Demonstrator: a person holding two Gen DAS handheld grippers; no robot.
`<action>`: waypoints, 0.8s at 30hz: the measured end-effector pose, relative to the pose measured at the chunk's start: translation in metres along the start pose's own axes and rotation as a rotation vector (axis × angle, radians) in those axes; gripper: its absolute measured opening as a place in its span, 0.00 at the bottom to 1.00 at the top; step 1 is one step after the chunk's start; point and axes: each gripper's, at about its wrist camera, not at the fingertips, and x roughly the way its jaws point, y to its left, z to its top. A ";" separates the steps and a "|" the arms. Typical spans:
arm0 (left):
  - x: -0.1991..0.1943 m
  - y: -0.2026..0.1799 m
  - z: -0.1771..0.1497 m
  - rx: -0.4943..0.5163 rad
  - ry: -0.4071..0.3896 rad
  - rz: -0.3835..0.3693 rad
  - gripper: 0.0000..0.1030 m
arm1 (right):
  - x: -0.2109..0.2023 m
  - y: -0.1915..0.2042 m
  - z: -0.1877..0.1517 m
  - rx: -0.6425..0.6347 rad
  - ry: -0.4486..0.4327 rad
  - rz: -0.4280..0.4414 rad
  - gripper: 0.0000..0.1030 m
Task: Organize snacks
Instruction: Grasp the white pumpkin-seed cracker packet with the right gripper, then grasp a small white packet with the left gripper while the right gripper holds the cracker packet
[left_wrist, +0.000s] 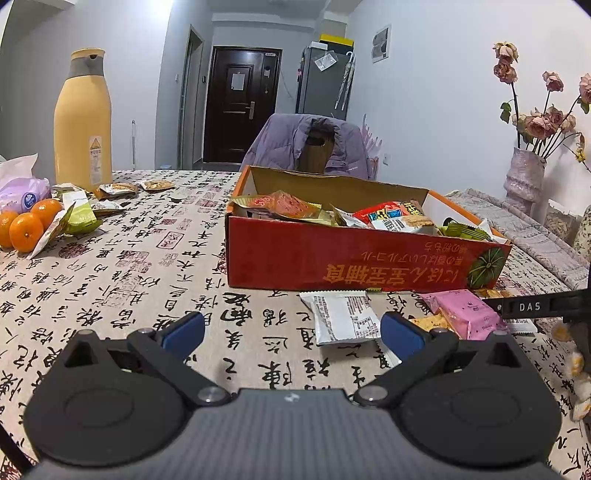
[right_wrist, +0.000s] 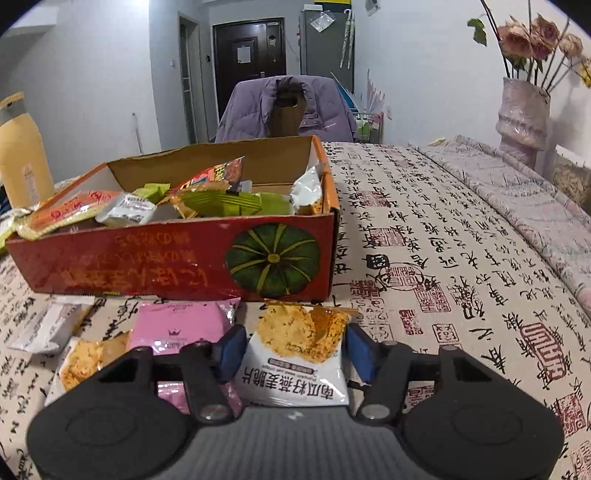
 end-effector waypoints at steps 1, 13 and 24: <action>0.000 0.000 0.000 0.000 -0.001 0.000 1.00 | 0.000 0.001 -0.001 -0.011 -0.003 -0.003 0.57; 0.001 0.000 0.000 0.000 0.004 0.004 1.00 | -0.030 0.000 -0.012 0.004 -0.173 0.015 0.43; 0.006 -0.005 0.003 0.029 0.048 0.025 1.00 | -0.058 -0.002 -0.015 -0.006 -0.329 0.031 0.43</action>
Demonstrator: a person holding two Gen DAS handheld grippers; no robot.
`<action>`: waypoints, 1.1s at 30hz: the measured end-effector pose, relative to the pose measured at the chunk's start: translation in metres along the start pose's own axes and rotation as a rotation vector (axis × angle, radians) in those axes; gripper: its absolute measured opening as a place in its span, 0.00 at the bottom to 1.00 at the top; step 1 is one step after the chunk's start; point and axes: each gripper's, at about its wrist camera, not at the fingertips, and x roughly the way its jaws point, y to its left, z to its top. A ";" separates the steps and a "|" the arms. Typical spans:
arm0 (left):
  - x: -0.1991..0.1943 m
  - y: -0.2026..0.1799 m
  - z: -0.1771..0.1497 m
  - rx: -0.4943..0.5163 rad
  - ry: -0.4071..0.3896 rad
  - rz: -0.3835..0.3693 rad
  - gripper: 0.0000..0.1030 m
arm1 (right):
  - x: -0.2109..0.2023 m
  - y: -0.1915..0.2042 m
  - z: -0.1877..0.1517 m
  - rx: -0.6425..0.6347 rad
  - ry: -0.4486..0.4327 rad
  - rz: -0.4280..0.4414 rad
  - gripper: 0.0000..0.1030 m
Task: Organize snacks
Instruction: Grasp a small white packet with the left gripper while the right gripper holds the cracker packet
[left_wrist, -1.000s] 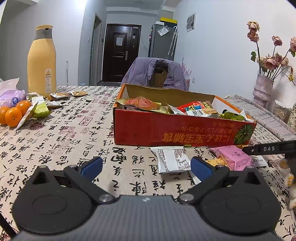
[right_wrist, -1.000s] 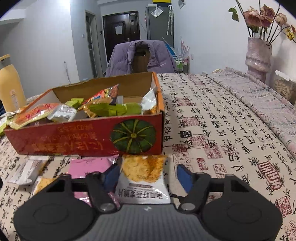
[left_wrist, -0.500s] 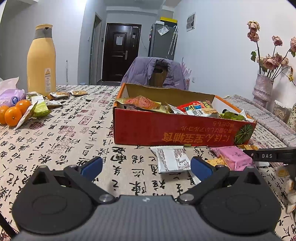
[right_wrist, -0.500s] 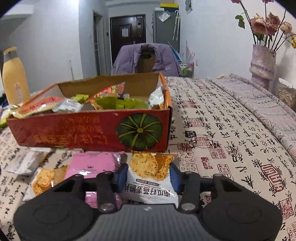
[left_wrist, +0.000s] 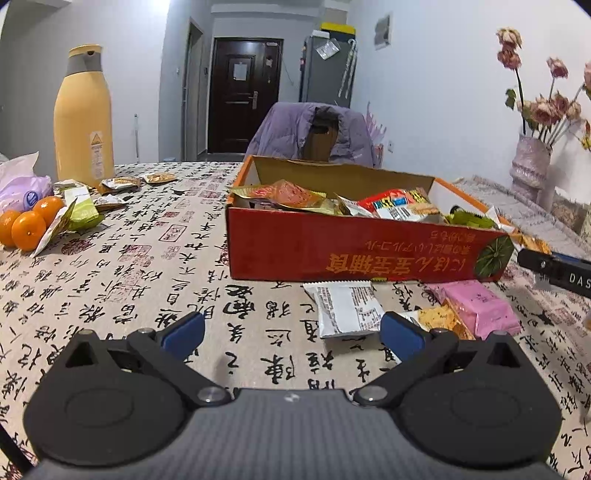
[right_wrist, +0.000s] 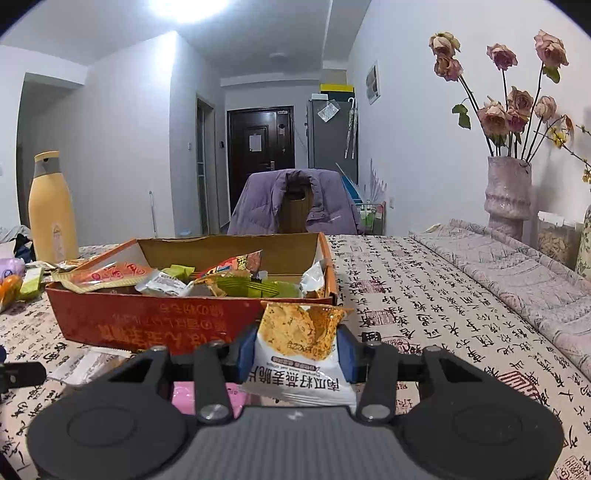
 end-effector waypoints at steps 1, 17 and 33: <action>0.001 -0.002 0.001 0.007 0.007 -0.001 1.00 | -0.001 0.000 -0.002 0.000 -0.003 0.002 0.43; 0.044 -0.043 0.035 0.063 0.134 0.041 1.00 | -0.004 -0.001 -0.005 0.014 -0.024 0.029 0.43; 0.073 -0.045 0.030 0.025 0.218 0.092 0.60 | -0.002 -0.002 -0.004 0.020 -0.021 0.045 0.43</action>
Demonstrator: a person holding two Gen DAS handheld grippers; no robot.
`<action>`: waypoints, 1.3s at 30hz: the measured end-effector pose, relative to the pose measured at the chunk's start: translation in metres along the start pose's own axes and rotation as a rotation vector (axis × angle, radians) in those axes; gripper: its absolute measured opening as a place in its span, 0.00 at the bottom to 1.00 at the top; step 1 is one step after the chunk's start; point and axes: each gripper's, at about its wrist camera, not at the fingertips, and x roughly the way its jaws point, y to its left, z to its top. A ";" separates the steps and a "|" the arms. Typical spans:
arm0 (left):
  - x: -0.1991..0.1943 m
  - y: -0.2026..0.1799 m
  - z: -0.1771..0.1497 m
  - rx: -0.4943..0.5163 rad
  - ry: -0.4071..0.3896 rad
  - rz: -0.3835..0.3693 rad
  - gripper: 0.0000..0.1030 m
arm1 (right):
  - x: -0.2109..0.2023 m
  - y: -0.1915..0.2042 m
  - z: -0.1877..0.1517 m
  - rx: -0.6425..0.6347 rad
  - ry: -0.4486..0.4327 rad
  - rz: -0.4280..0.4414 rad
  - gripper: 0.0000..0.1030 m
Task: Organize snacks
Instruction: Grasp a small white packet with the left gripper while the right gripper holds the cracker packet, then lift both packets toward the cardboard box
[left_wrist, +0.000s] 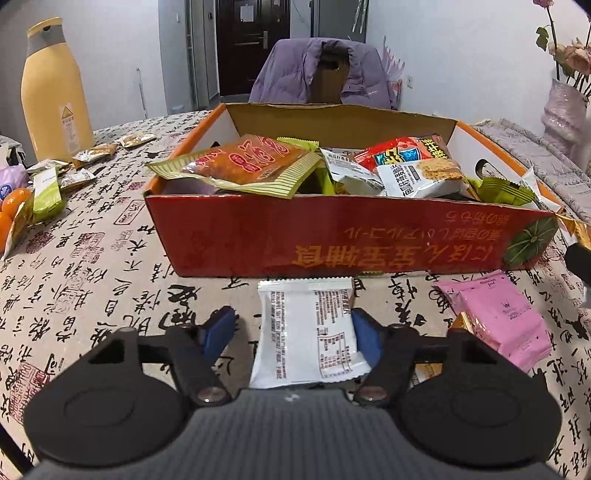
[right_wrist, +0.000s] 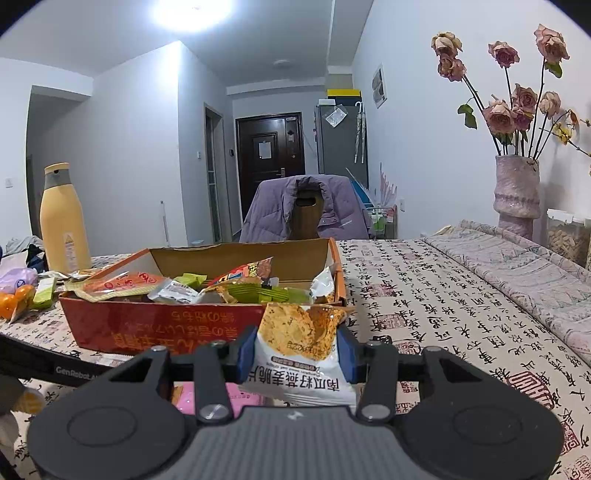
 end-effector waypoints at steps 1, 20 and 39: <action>-0.001 -0.001 0.000 0.003 -0.005 -0.002 0.56 | 0.000 0.000 0.000 0.000 0.001 0.000 0.43; -0.071 -0.010 -0.021 0.080 -0.269 -0.073 0.41 | -0.007 0.003 -0.001 -0.014 -0.044 0.020 0.43; -0.082 -0.016 0.046 0.054 -0.426 -0.069 0.41 | 0.002 0.039 0.064 -0.105 -0.143 0.080 0.43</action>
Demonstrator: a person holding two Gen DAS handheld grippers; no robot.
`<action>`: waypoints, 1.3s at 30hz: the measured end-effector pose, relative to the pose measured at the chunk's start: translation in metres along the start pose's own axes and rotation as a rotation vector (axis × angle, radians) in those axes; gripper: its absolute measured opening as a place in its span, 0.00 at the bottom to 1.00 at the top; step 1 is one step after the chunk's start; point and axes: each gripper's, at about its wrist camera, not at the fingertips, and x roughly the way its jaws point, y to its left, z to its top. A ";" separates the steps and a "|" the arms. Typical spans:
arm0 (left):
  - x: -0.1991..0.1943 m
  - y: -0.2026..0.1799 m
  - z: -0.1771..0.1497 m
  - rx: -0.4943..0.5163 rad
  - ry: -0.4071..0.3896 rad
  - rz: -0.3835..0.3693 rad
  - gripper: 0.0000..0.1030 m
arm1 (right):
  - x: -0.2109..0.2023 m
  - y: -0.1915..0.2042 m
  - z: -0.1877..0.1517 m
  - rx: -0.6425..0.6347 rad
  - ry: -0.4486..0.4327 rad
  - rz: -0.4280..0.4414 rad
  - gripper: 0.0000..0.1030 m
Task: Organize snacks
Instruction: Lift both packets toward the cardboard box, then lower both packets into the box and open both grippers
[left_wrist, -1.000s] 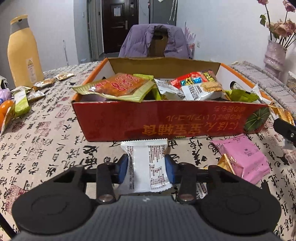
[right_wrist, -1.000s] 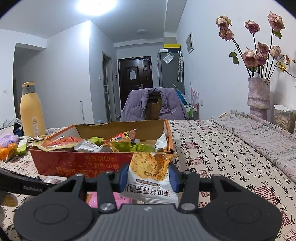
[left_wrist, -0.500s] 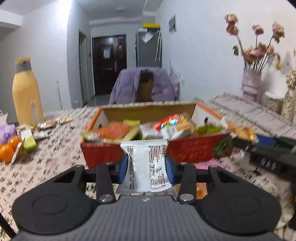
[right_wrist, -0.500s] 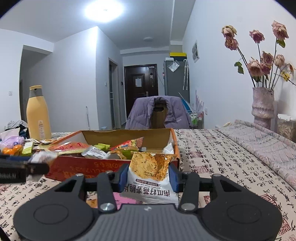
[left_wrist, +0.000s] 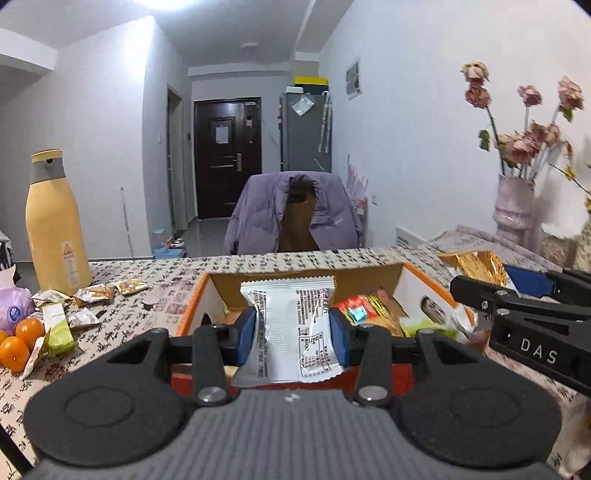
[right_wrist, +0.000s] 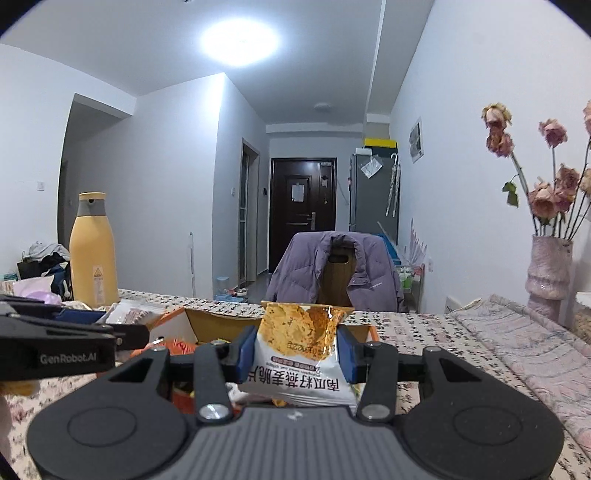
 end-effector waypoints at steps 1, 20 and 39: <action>0.004 0.002 0.003 -0.005 -0.002 0.007 0.41 | 0.006 0.000 0.003 0.006 0.004 0.001 0.43; 0.090 0.029 0.001 -0.078 0.028 0.100 0.41 | 0.085 0.006 -0.016 -0.023 0.034 -0.079 0.44; 0.080 0.046 -0.006 -0.156 -0.058 0.145 1.00 | 0.081 -0.009 -0.018 0.045 0.034 -0.091 1.00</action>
